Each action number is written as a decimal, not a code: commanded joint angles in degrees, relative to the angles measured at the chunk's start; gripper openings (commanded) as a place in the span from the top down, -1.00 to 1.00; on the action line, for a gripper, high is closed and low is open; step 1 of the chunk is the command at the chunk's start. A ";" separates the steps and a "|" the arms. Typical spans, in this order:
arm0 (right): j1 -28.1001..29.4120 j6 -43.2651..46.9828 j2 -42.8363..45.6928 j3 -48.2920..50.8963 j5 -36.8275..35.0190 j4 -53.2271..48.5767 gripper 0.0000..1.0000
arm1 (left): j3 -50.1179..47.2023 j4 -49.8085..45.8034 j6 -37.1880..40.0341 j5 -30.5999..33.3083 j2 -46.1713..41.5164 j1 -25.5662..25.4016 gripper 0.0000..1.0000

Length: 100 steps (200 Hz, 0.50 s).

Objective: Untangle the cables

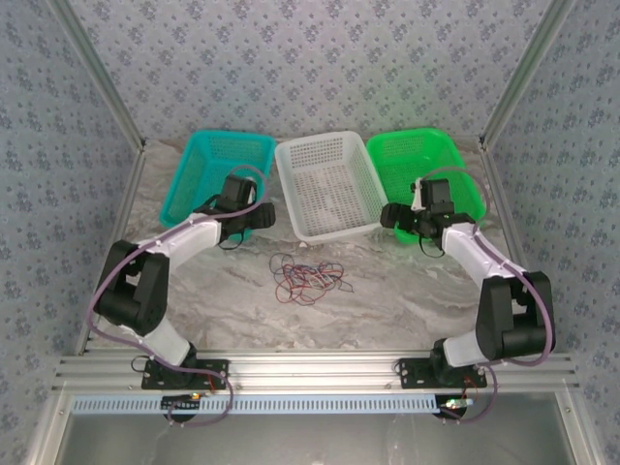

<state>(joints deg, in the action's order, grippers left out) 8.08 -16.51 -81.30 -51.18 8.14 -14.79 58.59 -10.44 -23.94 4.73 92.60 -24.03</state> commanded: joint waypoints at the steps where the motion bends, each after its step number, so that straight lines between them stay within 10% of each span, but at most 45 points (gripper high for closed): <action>1: 2.54 -0.05 1.80 0.65 1.28 -1.93 -0.85 | 1.15 -1.76 -0.76 2.67 -3.79 -1.30 -0.64; 100: 12.55 2.50 9.48 -0.09 0.86 -8.85 -0.72 | 1.19 -1.21 4.54 -1.83 -7.40 -8.18 -0.70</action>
<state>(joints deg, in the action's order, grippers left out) 16.47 -17.32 -74.13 -50.72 7.18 -18.26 61.87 -12.97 -22.26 6.57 88.36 -32.21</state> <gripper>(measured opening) 0.883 0.845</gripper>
